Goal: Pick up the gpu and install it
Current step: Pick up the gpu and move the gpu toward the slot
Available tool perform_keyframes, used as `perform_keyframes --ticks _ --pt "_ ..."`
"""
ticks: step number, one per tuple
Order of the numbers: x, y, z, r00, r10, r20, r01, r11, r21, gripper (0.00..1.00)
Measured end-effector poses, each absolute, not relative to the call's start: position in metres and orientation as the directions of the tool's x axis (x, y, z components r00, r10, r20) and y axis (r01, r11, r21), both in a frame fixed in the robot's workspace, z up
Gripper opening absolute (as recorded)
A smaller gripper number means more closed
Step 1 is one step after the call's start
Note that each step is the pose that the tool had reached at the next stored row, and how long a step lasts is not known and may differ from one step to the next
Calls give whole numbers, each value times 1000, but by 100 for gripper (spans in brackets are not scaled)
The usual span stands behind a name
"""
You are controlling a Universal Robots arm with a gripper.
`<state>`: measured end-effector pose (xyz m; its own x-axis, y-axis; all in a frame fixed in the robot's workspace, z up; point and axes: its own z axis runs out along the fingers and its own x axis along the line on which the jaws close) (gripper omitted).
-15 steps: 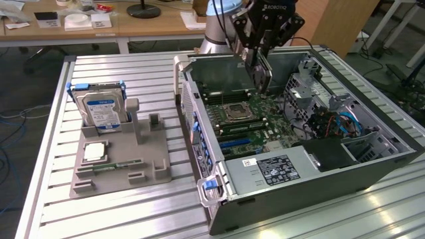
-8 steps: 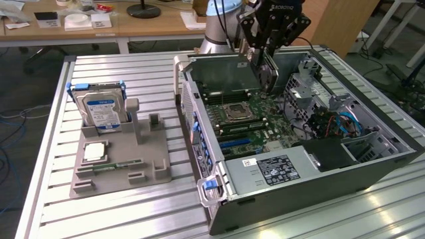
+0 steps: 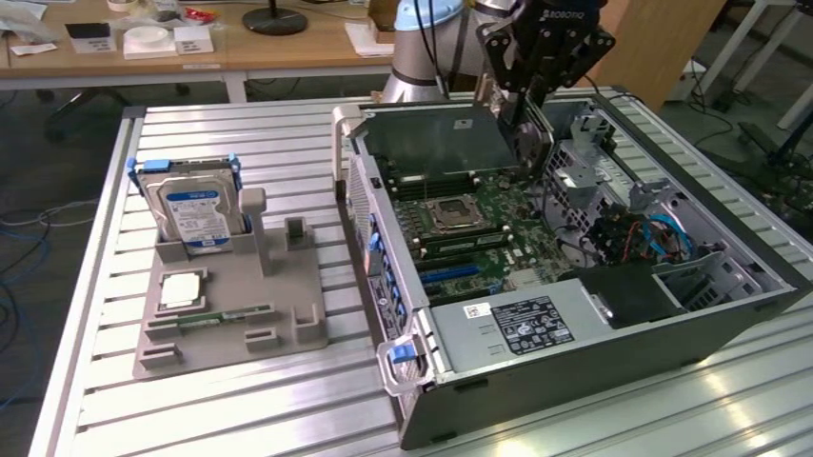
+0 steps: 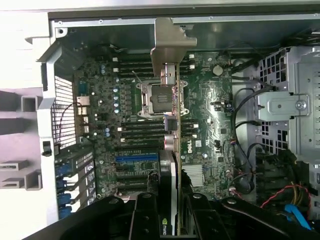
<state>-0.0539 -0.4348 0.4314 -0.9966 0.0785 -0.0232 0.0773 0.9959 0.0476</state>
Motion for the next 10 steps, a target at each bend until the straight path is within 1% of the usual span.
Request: perform_keyframes --ticks 10 --pt "-47 -435 431 -997 78 -23 77 996 48 27"
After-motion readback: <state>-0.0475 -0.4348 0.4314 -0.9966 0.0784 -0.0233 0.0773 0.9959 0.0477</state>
